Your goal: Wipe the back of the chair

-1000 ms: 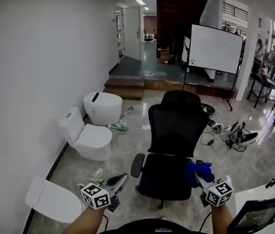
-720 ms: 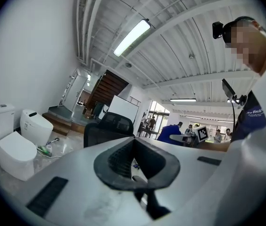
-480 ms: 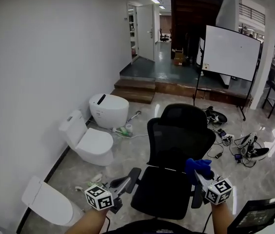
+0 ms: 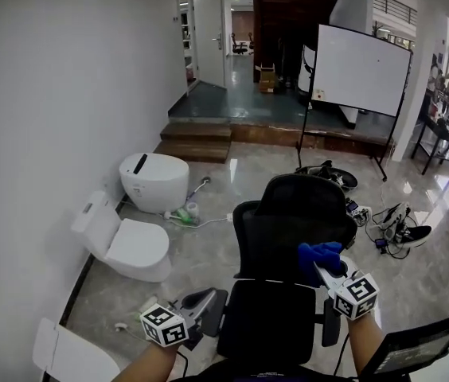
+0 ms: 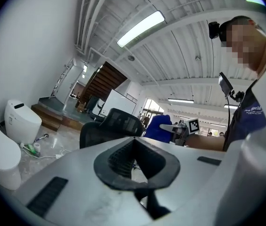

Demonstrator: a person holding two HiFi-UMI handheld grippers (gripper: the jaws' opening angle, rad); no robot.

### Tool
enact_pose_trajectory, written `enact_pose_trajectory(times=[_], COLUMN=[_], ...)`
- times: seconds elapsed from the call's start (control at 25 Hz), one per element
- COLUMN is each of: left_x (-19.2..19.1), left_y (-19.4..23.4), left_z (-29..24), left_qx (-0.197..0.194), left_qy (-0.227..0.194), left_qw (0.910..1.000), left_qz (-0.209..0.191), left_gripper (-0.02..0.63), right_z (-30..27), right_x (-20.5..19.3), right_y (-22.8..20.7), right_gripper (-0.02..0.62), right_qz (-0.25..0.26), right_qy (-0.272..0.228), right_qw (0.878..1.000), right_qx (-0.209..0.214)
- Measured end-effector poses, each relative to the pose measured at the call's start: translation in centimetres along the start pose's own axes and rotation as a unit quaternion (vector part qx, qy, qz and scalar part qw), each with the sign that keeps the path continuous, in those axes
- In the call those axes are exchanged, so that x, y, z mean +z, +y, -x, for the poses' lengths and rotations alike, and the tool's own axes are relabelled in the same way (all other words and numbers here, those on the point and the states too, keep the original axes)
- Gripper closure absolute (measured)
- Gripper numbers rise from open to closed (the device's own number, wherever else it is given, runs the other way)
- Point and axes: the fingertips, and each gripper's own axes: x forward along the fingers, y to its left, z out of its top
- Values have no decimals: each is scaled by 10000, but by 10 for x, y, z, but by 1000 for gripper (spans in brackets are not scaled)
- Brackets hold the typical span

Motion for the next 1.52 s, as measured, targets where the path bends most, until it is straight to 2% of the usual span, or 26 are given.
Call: enact_pose_trajectory(times=[0.2, 0.32, 0.44, 0.6, 0.72, 0.84, 0.92, 1.16, 1.36, 1.52], left_x=[12, 7, -3, -16, -23, -29, -31, -42, -38, -29], left_y=[62, 89, 102, 111, 111, 107, 107, 108, 102, 95], left_z=[-10, -14, -19, -28, -31, -33, -36, -53, -65, -75], left_qx=[-332, -244, 5, 467, 745, 858, 878, 738, 613, 496], left_qy=[158, 214, 224, 186, 201, 244, 245, 341, 402, 383], left_qw=[9993, 9995, 9997, 9985, 9965, 9951, 9947, 9950, 9957, 9969], left_qz=[-7, 32, 100, 226, 331, 431, 475, 581, 568, 485], left_gripper=[604, 604, 604, 604, 604, 604, 604, 604, 604, 604], right_z=[-73, -115, -154, -213, -257, -287, -297, -291, -253, -208], right_x=[26, 35, 37, 38, 43, 41, 37, 32, 18, 6], right_y=[-14, -30, -54, -77, -76, -75, -82, -124, -175, -214], right_gripper=[531, 531, 531, 531, 529, 529, 529, 529, 529, 529], right_qz=[741, 1179, 1786, 2853, 3673, 4308, 4486, 4484, 4396, 4401], right_qy=[119, 58, 23, 34, 42, 173, 274, 575, 1148, 1710], right_qw=[9964, 9918, 9825, 9569, 9286, 9005, 8912, 8873, 8782, 8613], right_qx=[-407, -499, -536, -541, -534, -567, -614, -914, -1493, -1875])
